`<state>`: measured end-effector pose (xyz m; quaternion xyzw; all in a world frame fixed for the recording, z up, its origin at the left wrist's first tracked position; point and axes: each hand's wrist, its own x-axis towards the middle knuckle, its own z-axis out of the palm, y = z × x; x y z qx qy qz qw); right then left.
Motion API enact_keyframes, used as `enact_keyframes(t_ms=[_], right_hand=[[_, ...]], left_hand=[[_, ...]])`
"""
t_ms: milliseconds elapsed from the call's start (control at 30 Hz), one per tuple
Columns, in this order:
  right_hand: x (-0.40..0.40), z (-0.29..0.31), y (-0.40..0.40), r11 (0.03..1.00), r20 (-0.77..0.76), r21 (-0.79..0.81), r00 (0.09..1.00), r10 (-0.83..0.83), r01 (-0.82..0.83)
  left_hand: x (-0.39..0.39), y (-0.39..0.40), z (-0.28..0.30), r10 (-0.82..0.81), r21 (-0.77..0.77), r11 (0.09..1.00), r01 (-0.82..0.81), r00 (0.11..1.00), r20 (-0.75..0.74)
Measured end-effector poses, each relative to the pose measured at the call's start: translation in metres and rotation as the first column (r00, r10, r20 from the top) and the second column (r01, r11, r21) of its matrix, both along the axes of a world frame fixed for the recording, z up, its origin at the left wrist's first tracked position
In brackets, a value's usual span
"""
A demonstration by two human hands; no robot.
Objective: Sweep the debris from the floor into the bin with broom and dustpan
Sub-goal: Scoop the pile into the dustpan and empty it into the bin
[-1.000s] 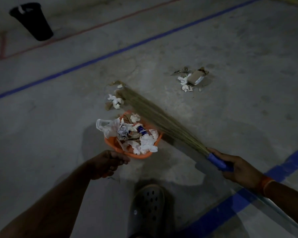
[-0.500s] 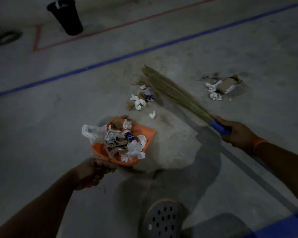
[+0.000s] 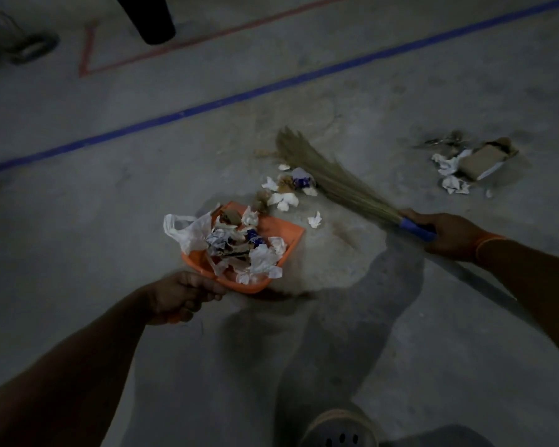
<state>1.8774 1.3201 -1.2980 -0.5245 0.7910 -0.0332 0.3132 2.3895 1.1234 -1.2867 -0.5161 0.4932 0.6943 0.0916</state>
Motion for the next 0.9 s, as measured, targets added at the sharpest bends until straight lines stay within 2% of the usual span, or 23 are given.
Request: enact_keyframes(t_ms=[167,300,467,633,767,900], right_hand=[[0.014,-0.015,0.036,0.997,0.087,-0.018,0.994,0.070,-0.069],[0.039,-0.021,0.057,0.982,0.044,-0.062,0.983,0.180,-0.177],[0.051,-0.019,0.073,0.962,0.021,-0.162,0.974,0.227,-0.220],[0.049,-0.016,0.070,0.958,-0.033,-0.167,0.973,0.229,-0.232],[0.054,0.007,0.062,0.975,-0.013,-0.153,0.987,0.161,-0.161],[0.060,0.066,0.039,0.985,0.029,-0.132,0.993,0.117,-0.112]], left_hand=[[-0.014,-0.011,-0.001,-0.003,0.029,1.000,0.003,1.000,-0.015],[-0.020,-0.007,-0.007,0.034,0.060,0.998,-0.030,0.998,-0.058],[-0.031,0.005,-0.011,0.116,0.093,0.990,-0.104,0.982,-0.146],[-0.046,0.003,0.000,0.118,0.064,0.992,-0.108,0.975,-0.189],[-0.059,-0.005,0.027,0.061,-0.011,0.998,-0.063,0.985,-0.160],[-0.068,-0.023,0.083,0.051,-0.070,0.996,-0.060,0.991,-0.123]])
